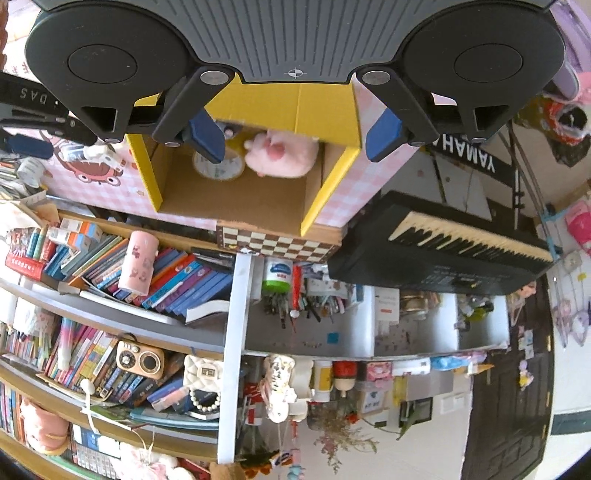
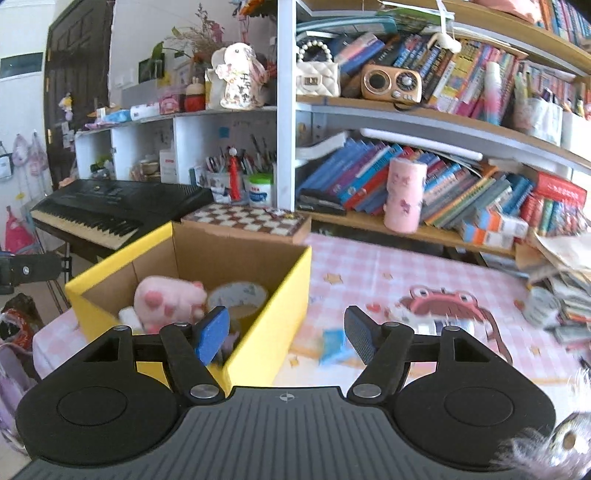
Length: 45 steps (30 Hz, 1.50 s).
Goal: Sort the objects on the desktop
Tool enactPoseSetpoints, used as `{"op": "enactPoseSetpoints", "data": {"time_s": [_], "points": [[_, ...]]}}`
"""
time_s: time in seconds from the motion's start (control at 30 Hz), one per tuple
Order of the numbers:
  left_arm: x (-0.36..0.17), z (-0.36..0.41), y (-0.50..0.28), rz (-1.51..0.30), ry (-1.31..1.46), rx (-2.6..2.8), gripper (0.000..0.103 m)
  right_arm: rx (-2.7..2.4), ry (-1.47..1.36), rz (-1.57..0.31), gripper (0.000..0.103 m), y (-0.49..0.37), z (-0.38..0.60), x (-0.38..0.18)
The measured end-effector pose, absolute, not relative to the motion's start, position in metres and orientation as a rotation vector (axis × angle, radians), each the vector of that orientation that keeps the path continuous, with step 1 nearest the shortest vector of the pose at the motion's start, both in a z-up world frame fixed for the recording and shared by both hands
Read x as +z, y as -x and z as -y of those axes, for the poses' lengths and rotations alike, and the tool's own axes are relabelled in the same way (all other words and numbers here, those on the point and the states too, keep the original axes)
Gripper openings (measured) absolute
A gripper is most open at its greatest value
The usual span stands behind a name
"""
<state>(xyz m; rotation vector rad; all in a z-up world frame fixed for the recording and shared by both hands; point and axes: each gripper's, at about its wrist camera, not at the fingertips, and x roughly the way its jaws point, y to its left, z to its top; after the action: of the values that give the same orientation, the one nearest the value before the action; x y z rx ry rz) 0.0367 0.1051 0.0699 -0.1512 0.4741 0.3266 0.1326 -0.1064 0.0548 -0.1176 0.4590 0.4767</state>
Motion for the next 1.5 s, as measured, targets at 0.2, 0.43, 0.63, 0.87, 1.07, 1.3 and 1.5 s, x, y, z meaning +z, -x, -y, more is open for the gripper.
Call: {"op": "enactPoseSetpoints", "data": {"time_s": [0.2, 0.43, 0.63, 0.87, 1.07, 1.3, 1.5], "points": [[0.062, -0.100, -0.016, -0.511, 0.148, 0.312, 0.086, 0.442, 0.117, -0.478, 0.070, -0.092, 0.108, 0.046], [0.047, -0.081, 0.007, -0.585, 0.081, 0.294, 0.093, 0.428, 0.113, -0.533, 0.070, -0.054, 0.108, 0.034], [0.037, -0.068, 0.027, -0.631, 0.066, 0.242, 0.093, 0.419, 0.123, -0.547, 0.070, -0.026, 0.106, 0.024], [0.035, -0.059, 0.038, -0.639, 0.032, 0.200, 0.093, 0.408, 0.135, -0.556, 0.072, -0.005, 0.104, 0.018], [0.033, -0.051, 0.036, -0.641, 0.032, 0.161, 0.094, 0.392, 0.162, -0.548, 0.074, 0.004, 0.108, 0.018], [0.028, -0.040, 0.030, -0.646, 0.041, 0.097, 0.094, 0.338, 0.181, -0.557, 0.076, 0.009, 0.120, 0.016], [0.024, -0.025, 0.023, -0.667, 0.032, 0.041, 0.094, 0.278, 0.179, -0.577, 0.076, 0.011, 0.136, 0.013]]}}
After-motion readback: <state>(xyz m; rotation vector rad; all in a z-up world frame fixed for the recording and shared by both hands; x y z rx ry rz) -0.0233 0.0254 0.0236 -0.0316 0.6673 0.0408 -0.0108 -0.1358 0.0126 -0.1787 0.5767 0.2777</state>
